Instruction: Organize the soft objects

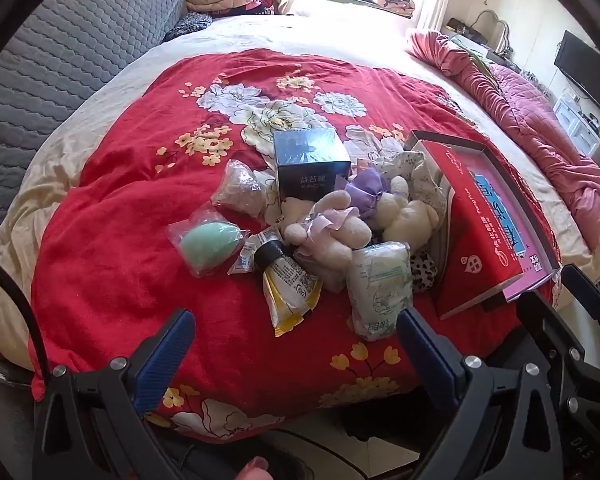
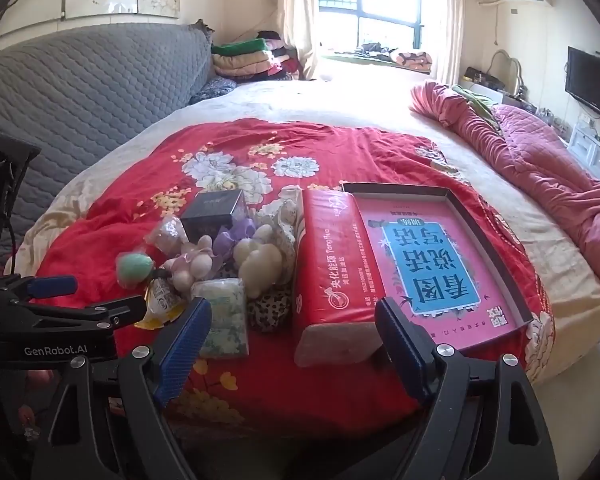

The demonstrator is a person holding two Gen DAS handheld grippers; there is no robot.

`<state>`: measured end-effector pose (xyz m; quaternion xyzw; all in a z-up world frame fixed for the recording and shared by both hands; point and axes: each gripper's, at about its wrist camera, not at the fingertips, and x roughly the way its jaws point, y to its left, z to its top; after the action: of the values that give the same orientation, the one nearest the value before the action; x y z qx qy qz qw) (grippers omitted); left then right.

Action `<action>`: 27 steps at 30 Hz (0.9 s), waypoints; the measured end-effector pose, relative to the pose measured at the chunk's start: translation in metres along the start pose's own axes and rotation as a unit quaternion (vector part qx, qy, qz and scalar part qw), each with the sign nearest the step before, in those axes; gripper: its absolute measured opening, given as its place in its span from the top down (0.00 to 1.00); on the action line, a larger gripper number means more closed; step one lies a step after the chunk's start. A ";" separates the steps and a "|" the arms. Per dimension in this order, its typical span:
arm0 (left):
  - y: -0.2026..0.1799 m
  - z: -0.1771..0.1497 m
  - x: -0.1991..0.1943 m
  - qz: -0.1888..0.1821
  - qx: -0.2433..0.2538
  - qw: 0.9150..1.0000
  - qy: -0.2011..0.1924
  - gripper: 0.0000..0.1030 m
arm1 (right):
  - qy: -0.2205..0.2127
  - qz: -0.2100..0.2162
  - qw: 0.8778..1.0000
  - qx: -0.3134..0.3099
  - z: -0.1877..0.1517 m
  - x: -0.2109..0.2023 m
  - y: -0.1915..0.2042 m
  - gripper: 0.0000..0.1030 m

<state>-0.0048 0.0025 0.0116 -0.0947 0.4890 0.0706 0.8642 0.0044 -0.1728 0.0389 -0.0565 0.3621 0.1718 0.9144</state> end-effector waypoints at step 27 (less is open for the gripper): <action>-0.004 -0.002 0.000 0.000 0.011 1.000 0.004 0.02 | 0.005 -0.009 1.000 0.002 -0.002 0.002 -0.003 0.18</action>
<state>-0.0057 -0.0015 0.0113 -0.0852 0.4931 0.0647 0.8634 0.0053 -0.1754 0.0361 -0.0586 0.3660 0.1622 0.9145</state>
